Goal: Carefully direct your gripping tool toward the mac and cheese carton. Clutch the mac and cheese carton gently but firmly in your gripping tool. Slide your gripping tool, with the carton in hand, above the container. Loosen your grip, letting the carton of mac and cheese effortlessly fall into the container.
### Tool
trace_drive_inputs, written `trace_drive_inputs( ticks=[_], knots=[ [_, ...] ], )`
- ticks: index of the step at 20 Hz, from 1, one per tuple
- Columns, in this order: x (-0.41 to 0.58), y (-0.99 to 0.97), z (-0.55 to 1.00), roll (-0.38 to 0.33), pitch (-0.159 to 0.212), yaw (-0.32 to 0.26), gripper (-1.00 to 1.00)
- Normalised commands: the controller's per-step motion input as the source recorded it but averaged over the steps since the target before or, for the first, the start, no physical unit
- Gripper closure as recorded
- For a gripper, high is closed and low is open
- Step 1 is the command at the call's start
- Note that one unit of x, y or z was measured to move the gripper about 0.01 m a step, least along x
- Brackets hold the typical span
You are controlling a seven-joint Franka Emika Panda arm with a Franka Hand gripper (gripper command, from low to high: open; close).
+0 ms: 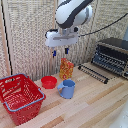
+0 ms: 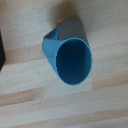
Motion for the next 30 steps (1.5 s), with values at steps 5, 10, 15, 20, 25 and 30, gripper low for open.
trace_drive_inputs(
  ticks=[5,10,15,20,25,30],
  knots=[
    [0.405,-0.63,-0.04,0.088,0.009,0.012,-1.00],
    [0.328,-0.82,-0.02,0.108,0.016,0.011,-1.00],
    [0.145,-0.53,-0.13,0.056,0.009,0.015,-1.00],
    [0.326,-0.16,-0.34,0.012,0.000,0.013,-1.00],
    [0.304,-0.26,-0.34,0.012,0.003,0.028,-1.00],
    [0.254,-0.29,-0.30,0.000,0.028,0.046,-1.00]
  ],
)
